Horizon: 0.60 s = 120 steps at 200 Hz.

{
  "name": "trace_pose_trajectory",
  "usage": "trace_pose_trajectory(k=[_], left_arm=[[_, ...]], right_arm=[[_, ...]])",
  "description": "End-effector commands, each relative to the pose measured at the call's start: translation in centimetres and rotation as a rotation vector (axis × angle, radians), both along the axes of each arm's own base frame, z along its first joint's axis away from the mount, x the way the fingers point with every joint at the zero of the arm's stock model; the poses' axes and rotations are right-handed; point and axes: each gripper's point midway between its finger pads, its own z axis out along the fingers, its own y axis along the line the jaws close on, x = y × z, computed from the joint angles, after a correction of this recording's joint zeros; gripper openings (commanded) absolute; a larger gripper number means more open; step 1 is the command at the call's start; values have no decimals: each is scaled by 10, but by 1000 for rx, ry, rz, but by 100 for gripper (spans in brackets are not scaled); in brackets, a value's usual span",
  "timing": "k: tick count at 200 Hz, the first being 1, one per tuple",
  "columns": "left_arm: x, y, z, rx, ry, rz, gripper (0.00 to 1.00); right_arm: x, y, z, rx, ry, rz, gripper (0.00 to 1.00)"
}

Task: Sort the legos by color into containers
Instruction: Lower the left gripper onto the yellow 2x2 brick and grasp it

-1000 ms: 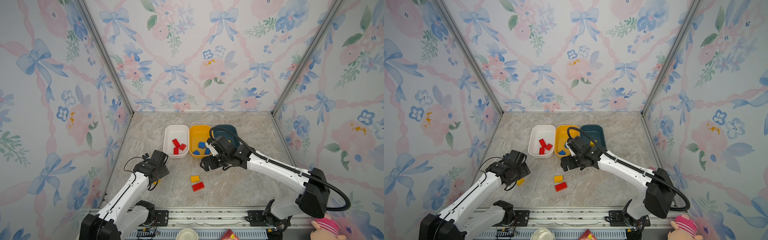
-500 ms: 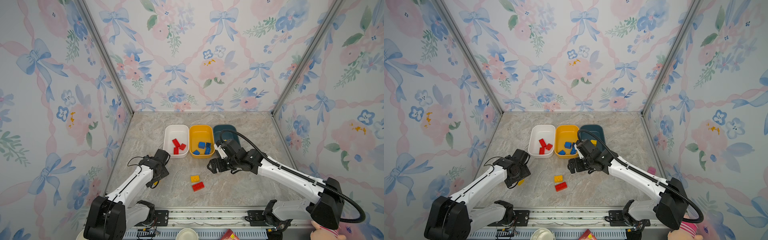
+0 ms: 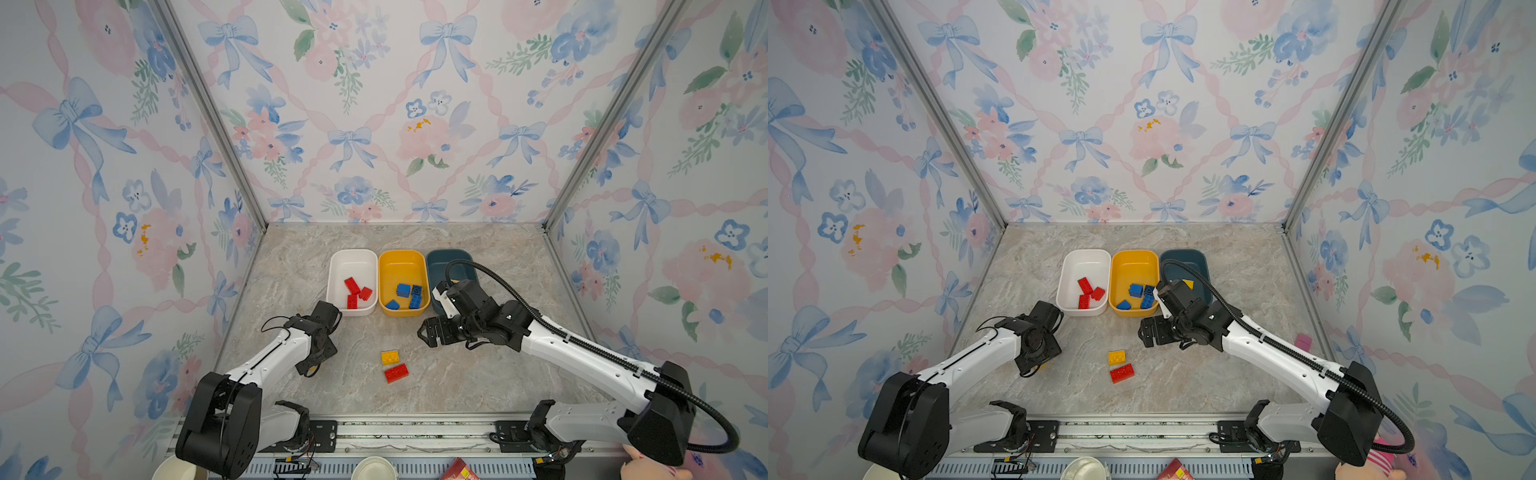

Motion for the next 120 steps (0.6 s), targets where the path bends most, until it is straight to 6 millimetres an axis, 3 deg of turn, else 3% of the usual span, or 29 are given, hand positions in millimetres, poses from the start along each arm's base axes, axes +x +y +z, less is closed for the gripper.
trace_pose_trajectory(k=[1,83,120], left_arm=[[-4,2,-7,0,18,10,66],[0,-1,-2,-20,-15,-5,38],[10,-8,13,-29,-79,-35,26]], right_arm=[[0,-6,1,7,3,-26,97],[-2,-16,-1,-5,-2,-56,97],[-2,-28,-7,-22,3,-85,97]])
